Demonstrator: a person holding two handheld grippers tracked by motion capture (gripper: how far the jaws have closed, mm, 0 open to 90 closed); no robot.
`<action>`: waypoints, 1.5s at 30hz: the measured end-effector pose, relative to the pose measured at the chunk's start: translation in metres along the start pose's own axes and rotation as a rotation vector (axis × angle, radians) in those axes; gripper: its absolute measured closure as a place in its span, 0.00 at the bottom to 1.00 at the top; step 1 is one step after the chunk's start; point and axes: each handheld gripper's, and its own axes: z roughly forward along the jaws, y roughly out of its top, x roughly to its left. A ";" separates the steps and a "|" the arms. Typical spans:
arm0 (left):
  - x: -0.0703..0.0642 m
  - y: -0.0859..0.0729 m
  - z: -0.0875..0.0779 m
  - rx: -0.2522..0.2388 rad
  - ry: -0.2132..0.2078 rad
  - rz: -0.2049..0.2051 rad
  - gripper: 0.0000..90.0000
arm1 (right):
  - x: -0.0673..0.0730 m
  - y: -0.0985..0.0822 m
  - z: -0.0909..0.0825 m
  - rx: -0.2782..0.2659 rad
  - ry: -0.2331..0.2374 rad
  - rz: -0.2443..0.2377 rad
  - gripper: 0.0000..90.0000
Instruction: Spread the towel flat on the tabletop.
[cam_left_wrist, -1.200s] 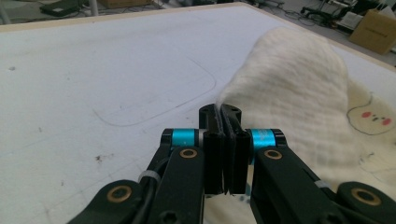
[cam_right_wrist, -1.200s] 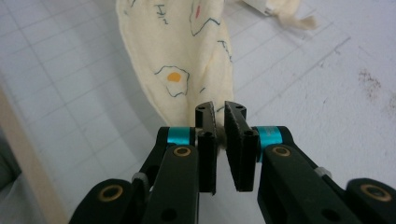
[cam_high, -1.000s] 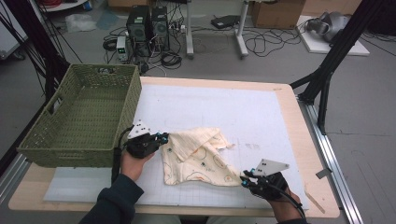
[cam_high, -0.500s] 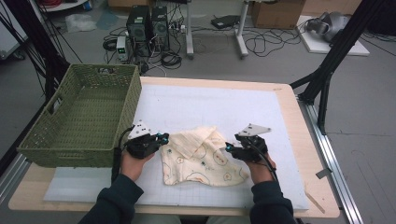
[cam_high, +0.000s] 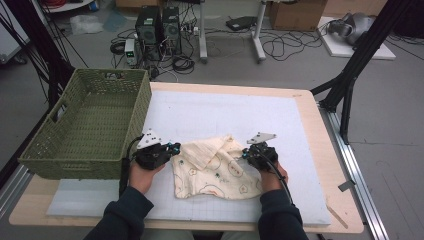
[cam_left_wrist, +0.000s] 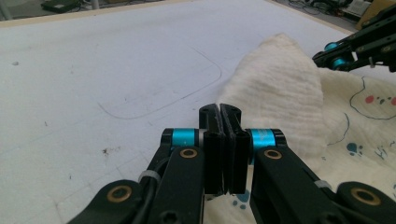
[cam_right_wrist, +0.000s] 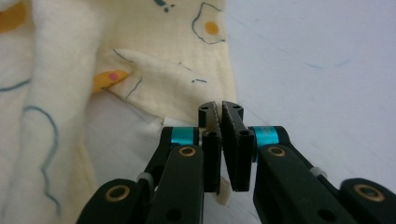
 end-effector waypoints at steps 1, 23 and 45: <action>0.000 0.000 0.001 0.003 -0.002 -0.002 0.97 | -0.004 -0.002 -0.003 0.001 -0.008 0.007 0.97; -0.010 0.008 0.012 -0.041 -0.020 0.023 0.55 | -0.046 -0.013 -0.044 -0.068 -0.162 0.042 0.64; -0.064 0.010 0.081 0.280 -0.176 0.237 0.61 | -0.025 -0.044 -0.069 -0.204 -0.029 0.056 0.50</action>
